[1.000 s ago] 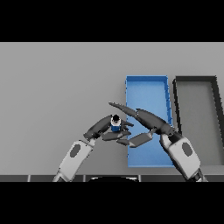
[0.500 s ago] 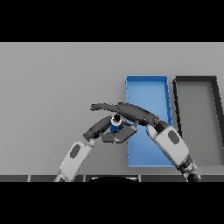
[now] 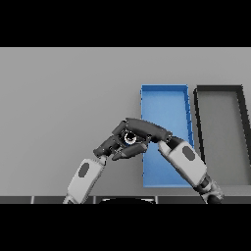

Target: Pick up the blue pipe and place it into the blue bin.

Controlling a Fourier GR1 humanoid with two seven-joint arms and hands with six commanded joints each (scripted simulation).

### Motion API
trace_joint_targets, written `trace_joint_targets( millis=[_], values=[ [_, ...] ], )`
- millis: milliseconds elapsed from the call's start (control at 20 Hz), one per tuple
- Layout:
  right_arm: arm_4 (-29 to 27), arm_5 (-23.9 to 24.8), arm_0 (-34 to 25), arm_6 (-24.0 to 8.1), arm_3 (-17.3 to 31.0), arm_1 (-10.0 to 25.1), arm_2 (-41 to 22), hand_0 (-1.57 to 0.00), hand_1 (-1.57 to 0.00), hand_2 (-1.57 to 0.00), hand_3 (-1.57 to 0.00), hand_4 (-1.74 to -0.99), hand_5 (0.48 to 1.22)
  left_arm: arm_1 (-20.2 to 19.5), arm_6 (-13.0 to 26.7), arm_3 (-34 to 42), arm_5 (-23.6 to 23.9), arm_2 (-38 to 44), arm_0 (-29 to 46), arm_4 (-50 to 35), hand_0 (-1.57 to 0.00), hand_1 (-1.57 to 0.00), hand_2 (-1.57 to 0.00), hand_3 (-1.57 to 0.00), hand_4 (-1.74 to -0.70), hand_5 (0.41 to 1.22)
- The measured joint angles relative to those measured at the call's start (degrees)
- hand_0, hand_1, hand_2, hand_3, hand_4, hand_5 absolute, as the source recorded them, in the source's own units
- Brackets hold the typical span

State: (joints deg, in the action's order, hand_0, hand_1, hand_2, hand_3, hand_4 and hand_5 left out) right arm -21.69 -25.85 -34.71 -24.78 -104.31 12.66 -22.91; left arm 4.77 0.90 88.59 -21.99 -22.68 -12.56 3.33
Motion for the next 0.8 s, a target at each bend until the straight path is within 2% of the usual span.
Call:
trace_joint_targets(
  millis=[100,250,350,450,500,550,600,700,800],
  values=[
    [0.96,0.41,-0.07,2.08,-0.28,0.92,-0.69,-1.48,-1.48,-1.48,-1.4,-1.692,1.071,0.38,-0.22,-0.35,-0.62,0.53,-0.24,-0.05,-1.57,-1.57,-1.57,-1.44,-1.72,1.221],
    [1.87,1.26,0.05,7.19,-0.33,1.38,-1.7,-1.52,-1.52,-1.53,-1.48,-1.716,1.144,0.04,0.46,0.3,-0.59,1.26,-0.46,1.16,-1.57,-1.57,-1.57,-1.43,-1.73,1.221],
    [0.95,3.07,-1.02,6.97,0.73,0.9,-2.04,-1.54,-1.54,-1.54,-1.52,-1.725,1.172,-0.13,-0.07,0.5,-0.52,1.37,-0.19,1.68,-1.57,-1.57,-1.57,-1.42,-1.73,1.221],
    [1.32,4.95,-0.93,8.12,0.78,0.86,-2.96,-1.55,-1.55,-1.55,-1.54,-1.731,1.19,0.58,-0.53,0.07,1.12,0.91,-0.18,3.42,-1.57,-1.57,-1.57,-1.45,-1.72,1.221],
    [2.03,5.42,-0.45,9.61,-0.18,1.59,-3.04,-1.56,-1.56,-1.56,-1.54,-1.733,1.196,-0.08,-1.56,0.79,2.1,0.85,-0.15,5.15,-1.46,-1.34,-1.29,-1.17,-1.6,1.221],
    [3.1,5.42,-0.46,9.75,-0.67,2.23,-3.09,-1.56,-1.56,-1.56,-1.55,-1.734,1.201,-0.43,-1.78,1.03,2.79,0.83,-0.14,6.35,-1.17,-1.07,-1.03,-0.93,-1.47,1.221],
    [3.99,5.39,-0.2,9.53,-1.02,2.15,-3.72,-1.56,-1.56,-1.56,-1.55,-1.736,1.205,-0.79,-1.19,0.94,1.42,0.81,-0.17,5.85,-0.94,-0.86,-0.83,-0.75,-1.37,1.221],
    [4.13,5.97,0.2,6.23,-1.83,1.67,-4.33,-1.56,-1.56,-1.56,-1.56,-1.738,1.211,-1.79,-1.48,1.08,-2.23,0.71,0.16,7.01,-0.6,-0.55,-0.53,-0.48,-1.21,1.221],
    [4.59,6.48,0.07,5.19,-1.47,1.25,-3.64,-1.57,-1.57,-1.57,-1.56,-1.739,1.214,-1.3,0.58,1.14,-3.59,1.53,-0.8,9.68,-0.38,-0.35,-0.34,-0.3,-1.08,1.029]
  ],
)
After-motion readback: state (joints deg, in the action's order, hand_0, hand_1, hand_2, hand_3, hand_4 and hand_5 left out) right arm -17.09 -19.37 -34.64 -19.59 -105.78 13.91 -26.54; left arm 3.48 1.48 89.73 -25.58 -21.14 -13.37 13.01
